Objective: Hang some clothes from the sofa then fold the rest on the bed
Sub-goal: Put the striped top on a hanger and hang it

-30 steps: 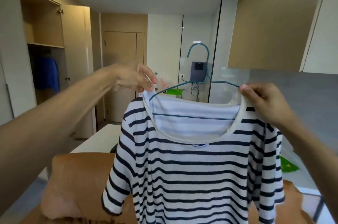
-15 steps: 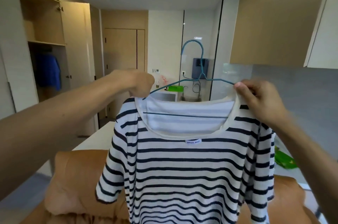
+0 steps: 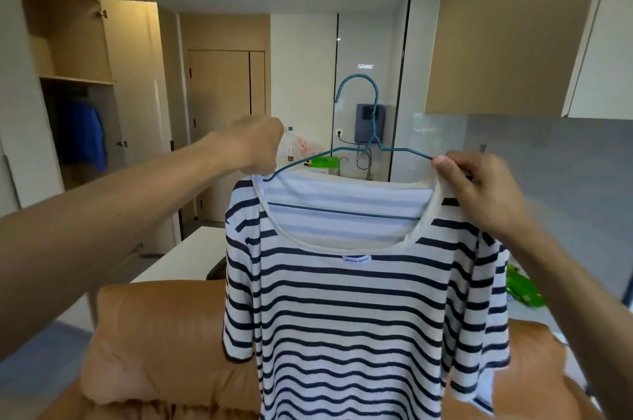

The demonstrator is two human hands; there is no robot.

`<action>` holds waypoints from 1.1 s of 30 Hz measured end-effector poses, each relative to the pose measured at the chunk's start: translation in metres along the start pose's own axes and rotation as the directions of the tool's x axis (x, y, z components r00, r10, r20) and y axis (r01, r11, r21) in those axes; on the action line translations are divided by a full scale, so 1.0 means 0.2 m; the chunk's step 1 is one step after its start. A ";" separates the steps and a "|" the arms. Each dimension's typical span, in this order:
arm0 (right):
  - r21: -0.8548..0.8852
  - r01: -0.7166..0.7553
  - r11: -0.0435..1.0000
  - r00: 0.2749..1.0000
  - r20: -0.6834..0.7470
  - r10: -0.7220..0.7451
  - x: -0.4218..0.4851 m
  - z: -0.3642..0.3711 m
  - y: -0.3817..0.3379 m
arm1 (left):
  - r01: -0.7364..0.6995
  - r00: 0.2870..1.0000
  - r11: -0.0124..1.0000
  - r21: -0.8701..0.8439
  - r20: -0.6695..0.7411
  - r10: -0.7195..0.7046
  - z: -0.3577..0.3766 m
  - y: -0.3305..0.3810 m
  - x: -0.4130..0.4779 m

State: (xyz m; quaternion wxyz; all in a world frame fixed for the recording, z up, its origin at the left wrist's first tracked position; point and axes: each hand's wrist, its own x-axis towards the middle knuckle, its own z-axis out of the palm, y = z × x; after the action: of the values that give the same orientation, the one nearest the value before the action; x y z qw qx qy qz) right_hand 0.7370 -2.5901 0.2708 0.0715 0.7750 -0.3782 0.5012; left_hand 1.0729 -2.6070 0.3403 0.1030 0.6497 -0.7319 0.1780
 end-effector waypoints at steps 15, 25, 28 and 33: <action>0.063 -0.072 0.995 0.995 -0.063 0.076 -0.03 0.01 0.00 | 0.147 0.956 0.685 -0.714 0.281 0.087 -0.12 0.03 0.02; 0.160 -0.156 0.975 0.988 0.016 0.156 -0.01 -0.05 0.06 | -0.435 0.887 0.677 -0.593 -0.413 0.208 0.22 -0.03 -0.08; 0.145 -0.150 0.978 0.986 0.092 0.137 0.01 -0.10 0.12 | -0.448 0.840 0.684 -0.576 -0.533 0.101 0.27 -0.06 -0.06; 0.146 -0.191 0.971 0.970 0.181 0.164 -0.02 -0.19 0.22 | -0.432 0.811 0.671 -0.602 -0.584 -0.002 0.31 -0.11 -0.06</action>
State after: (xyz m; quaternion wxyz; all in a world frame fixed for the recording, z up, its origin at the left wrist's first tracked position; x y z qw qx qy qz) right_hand 0.6797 -2.6013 0.2748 -0.0691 0.7808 -0.4088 0.4675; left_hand 1.1015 -2.6223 0.2811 0.5242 0.3849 -0.7566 0.0676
